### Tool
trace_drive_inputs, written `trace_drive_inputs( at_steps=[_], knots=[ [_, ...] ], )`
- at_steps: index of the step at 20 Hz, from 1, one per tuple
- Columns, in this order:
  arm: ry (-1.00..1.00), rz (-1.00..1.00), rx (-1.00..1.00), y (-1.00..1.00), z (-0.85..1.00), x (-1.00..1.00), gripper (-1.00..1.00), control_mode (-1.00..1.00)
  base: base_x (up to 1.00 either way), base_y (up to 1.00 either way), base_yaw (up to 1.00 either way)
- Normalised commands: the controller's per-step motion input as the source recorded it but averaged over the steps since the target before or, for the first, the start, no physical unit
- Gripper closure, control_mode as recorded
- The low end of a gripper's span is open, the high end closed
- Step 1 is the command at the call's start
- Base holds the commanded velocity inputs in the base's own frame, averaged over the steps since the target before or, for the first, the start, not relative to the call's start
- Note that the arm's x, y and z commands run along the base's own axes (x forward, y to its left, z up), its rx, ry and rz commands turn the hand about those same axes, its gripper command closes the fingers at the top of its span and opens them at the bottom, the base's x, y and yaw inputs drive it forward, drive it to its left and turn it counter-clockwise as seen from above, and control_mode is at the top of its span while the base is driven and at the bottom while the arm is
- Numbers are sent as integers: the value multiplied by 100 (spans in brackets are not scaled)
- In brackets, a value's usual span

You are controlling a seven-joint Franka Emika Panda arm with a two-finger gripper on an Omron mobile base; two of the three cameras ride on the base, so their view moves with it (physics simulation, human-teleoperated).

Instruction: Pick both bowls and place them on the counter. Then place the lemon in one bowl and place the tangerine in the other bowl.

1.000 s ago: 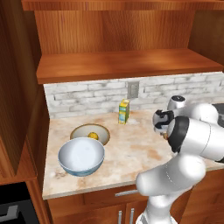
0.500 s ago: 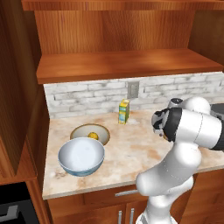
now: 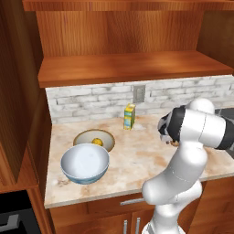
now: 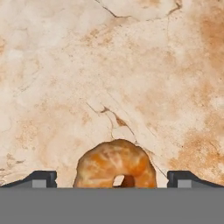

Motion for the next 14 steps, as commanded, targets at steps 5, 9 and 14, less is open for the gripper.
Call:
trace_drive_inputs(
  at_steps=[5, 9, 14],
  knots=[
    [0, 0, 2, 0, -12, 6, -100, -100, 0, 0, 0],
    [4, 0, 3, 0, -11, 0, -100, -100, 0, 0, 0],
    [10, 0, 3, 0, -8, 0, 100, -100, 0, 0, 0]
  ],
)
